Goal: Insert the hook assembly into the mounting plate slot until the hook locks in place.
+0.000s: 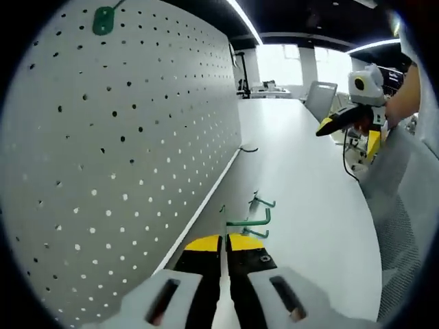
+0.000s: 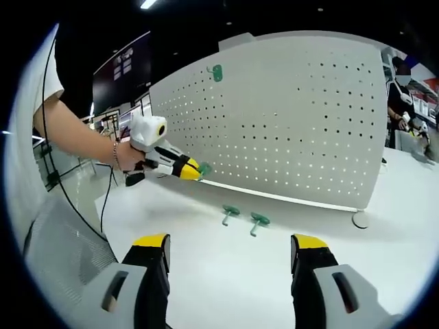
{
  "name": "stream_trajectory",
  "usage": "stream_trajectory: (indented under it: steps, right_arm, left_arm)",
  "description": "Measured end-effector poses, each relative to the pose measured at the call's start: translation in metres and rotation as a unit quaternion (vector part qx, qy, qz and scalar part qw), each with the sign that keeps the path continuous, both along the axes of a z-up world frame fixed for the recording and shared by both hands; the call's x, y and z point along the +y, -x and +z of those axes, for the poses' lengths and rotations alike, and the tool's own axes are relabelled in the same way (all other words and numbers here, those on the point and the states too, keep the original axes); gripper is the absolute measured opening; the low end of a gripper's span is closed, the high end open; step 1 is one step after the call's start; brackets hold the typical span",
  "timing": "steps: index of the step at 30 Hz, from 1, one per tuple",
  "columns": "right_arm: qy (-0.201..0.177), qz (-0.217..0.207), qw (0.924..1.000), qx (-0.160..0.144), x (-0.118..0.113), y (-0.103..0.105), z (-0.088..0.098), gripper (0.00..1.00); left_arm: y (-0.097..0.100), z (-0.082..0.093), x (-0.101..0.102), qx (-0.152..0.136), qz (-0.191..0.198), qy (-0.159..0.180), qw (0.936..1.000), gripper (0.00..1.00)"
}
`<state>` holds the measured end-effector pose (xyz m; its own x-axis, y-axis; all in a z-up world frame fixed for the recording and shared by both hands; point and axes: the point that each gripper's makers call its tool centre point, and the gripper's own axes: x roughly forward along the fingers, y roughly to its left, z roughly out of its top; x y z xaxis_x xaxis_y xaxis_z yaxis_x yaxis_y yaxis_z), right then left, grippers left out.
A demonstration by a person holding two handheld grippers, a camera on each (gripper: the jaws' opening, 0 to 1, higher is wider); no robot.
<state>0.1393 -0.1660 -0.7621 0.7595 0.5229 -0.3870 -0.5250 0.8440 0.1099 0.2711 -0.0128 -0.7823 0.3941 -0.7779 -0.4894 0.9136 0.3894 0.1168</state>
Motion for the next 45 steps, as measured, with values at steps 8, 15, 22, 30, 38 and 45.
stream_trajectory:
  steps: [8,15,22,30,38,45]
  right_arm:
    - [0.001,0.003,1.0000,-0.001,0.001,0.000,0.000,0.69]
    - [0.000,0.003,1.0000,-0.003,0.002,0.000,0.001,0.69]
    - [-0.001,0.004,1.0000,-0.003,0.001,0.001,0.001,0.69]
    - [-0.001,0.006,1.0000,-0.003,0.002,0.001,0.002,0.69]
    - [-0.003,0.004,1.0000,-0.003,0.002,0.000,0.002,0.69]
    - [-0.002,0.003,1.0000,-0.003,0.001,0.000,0.002,0.69]
  left_arm:
    - [0.007,0.022,0.002,0.003,0.027,0.053,0.9982,0.02]
    - [0.011,0.045,0.006,-0.007,0.046,0.092,0.9947,0.02]
    - [0.017,0.066,0.006,-0.017,0.061,0.120,0.9908,0.02]
    - [0.027,0.093,0.002,-0.034,0.076,0.158,0.9838,0.03]
    - [0.035,0.116,0.001,-0.042,0.091,0.192,0.9762,0.03]
    - [0.040,0.125,0.002,-0.048,0.105,0.208,0.9714,0.03]
